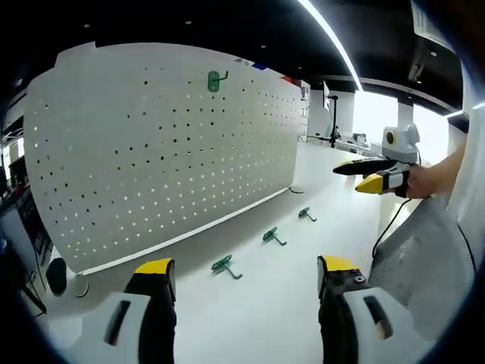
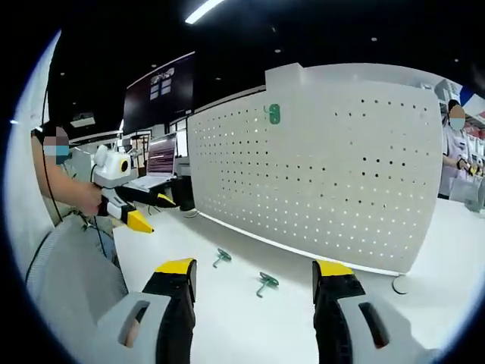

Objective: Insert the hook assembly into the mounting plate slot until the hook locks in place.

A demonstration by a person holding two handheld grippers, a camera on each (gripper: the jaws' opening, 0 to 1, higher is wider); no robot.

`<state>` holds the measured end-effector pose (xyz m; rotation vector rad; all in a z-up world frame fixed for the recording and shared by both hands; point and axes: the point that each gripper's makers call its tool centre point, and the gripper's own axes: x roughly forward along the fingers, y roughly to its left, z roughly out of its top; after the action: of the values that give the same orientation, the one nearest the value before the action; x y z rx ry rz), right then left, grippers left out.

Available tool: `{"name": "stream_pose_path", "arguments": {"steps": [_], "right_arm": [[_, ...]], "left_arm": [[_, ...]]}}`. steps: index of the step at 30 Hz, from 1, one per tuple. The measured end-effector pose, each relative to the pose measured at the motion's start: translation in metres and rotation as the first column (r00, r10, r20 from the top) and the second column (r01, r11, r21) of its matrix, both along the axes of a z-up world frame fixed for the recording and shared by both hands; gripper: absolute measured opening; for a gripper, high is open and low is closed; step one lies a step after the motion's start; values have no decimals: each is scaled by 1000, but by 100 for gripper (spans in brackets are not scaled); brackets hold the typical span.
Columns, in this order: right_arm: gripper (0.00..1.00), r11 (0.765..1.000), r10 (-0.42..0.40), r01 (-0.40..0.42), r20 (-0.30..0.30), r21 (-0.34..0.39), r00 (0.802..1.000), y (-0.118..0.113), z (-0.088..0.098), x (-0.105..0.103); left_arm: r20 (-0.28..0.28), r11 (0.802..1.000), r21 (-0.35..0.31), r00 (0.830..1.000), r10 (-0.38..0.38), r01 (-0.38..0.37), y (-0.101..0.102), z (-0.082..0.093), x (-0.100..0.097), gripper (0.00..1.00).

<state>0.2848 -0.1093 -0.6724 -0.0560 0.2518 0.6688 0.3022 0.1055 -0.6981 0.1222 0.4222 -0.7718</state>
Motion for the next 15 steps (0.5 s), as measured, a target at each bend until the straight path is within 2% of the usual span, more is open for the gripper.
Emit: {"name": "stream_pose_path", "arguments": {"steps": [7,15], "right_arm": [[60,1000,-8,8,-8,-1,1000,-2,-2,1],[59,1000,-2,2,-30,-20,1000,-1,-7,0]], "left_arm": [[-37,994,68,996,-78,80,-6,-11,10,77],[-74,979,139,988,-138,147,-3,-20,27,76]]}}
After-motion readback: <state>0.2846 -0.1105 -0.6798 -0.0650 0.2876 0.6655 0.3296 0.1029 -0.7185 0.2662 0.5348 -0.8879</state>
